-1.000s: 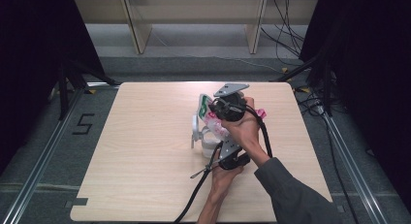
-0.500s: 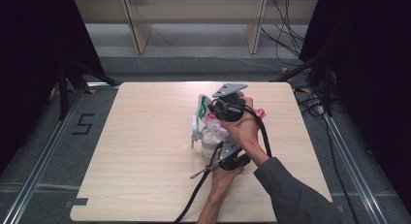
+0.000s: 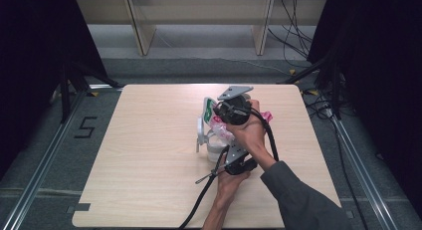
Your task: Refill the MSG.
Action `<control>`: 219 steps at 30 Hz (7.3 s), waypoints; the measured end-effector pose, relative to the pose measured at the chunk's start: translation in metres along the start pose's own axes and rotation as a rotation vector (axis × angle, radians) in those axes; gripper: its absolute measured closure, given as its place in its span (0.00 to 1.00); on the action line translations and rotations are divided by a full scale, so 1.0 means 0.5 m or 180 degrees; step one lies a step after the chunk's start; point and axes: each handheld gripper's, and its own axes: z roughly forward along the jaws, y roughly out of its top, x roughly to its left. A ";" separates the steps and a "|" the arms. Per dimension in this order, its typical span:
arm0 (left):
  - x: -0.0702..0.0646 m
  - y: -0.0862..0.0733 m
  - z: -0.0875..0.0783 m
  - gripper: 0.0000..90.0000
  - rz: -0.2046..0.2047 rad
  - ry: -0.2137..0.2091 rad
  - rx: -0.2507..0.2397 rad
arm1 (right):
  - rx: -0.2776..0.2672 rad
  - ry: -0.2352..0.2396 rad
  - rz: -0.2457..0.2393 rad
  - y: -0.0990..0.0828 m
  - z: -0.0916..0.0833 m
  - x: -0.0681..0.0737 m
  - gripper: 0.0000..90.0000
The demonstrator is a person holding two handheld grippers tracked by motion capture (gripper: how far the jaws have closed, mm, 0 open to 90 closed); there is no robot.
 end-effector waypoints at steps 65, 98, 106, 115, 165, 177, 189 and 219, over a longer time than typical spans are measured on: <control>-0.009 0.001 -0.003 0.82 -0.0022 -0.0042 -0.0047 | 0.0002 -0.0046 -0.0145 0.000 0.003 0.007 1.00; -0.008 0.001 -0.005 0.82 -0.0038 -0.0043 -0.0063 | 0.0015 -0.0042 -0.0132 -0.001 0.008 0.017 1.00; -0.008 0.001 -0.007 0.82 -0.0048 -0.0041 -0.0070 | 0.0026 -0.0036 -0.0200 0.001 0.011 0.021 1.00; -0.008 0.001 -0.008 0.82 -0.0042 -0.0050 -0.0072 | 0.0104 0.0006 -0.0111 0.001 0.009 0.026 1.00; -0.002 0.004 -0.012 0.82 0.0089 -0.0032 0.0046 | 0.0075 -0.0012 -0.0118 0.001 0.017 0.028 1.00; -0.002 0.005 -0.013 0.82 0.0091 -0.0035 0.0051 | 0.0122 0.0028 -0.0106 0.001 0.018 0.030 1.00; -0.002 0.005 -0.014 0.82 0.0099 0.0006 0.0060 | 0.0071 0.0009 -0.0107 0.001 0.019 0.031 1.00; 0.001 0.004 -0.018 0.82 0.0102 -0.0015 0.0022 | 0.0034 0.0058 -0.0107 0.004 0.014 0.030 1.00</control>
